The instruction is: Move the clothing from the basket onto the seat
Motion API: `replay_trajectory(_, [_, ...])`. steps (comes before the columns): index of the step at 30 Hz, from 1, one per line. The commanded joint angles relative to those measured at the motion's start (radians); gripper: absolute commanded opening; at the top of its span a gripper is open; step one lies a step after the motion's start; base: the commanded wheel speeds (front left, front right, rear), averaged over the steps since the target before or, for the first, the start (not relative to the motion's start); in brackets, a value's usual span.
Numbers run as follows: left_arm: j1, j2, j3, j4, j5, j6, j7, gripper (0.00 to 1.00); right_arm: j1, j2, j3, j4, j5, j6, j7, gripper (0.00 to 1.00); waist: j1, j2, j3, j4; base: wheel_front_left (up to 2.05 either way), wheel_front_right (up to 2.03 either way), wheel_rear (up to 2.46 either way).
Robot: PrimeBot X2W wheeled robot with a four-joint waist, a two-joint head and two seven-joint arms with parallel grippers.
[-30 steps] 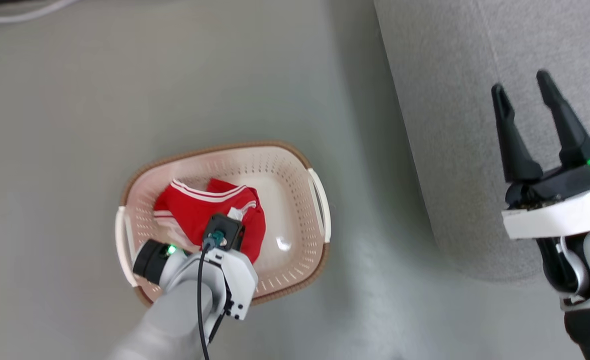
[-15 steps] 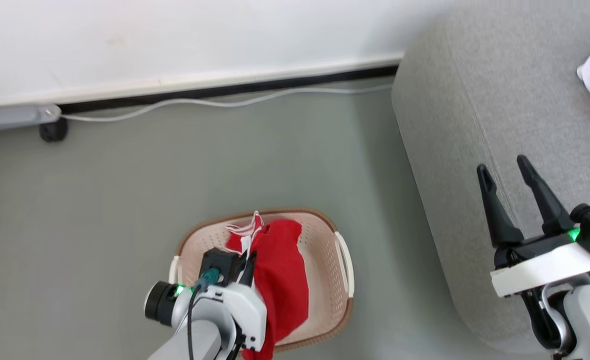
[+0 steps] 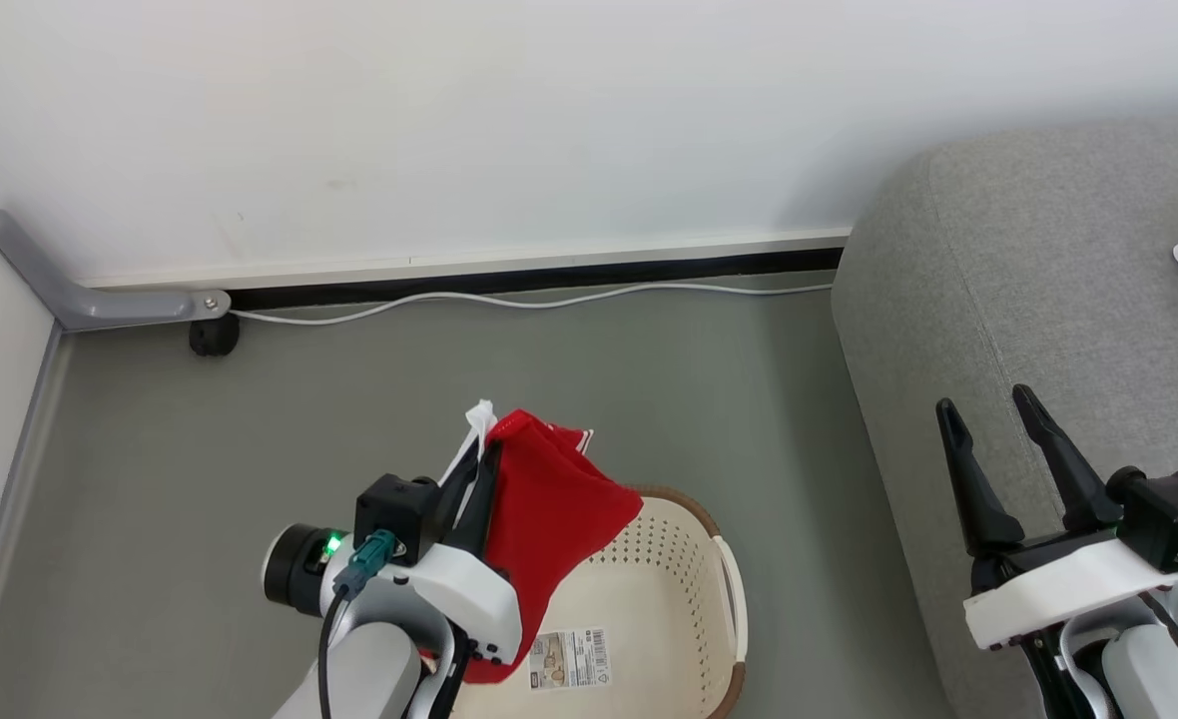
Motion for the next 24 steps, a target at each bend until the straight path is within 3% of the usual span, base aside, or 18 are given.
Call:
replay_trajectory(1, [-0.020, 0.011, 0.039, -0.034, 0.013, -0.005, -0.013, 0.00, -0.001, -0.009, 0.014, -0.021, -0.012, 0.000, -0.006, 1.00, 0.0000, 0.0000, -0.006, 0.005, 0.00, 0.00, 0.00])
replay_trajectory(10, [-0.062, 0.024, 0.113, -0.189, 0.107, -0.053, -0.013, 0.00, 0.015, 0.009, 0.023, -0.006, -0.023, 0.000, -0.006, 1.00, 0.0000, 0.0000, -0.027, 0.007, 0.00, 0.00, 0.00])
replay_trajectory(24, [-0.227, 0.061, 0.120, -0.297, 0.144, -0.080, 0.035, 0.00, 0.031, 0.020, 0.029, 0.002, -0.020, 0.000, -0.006, 1.00, 0.0000, 0.0000, -0.033, 0.007, 0.00, 0.00, 0.00])
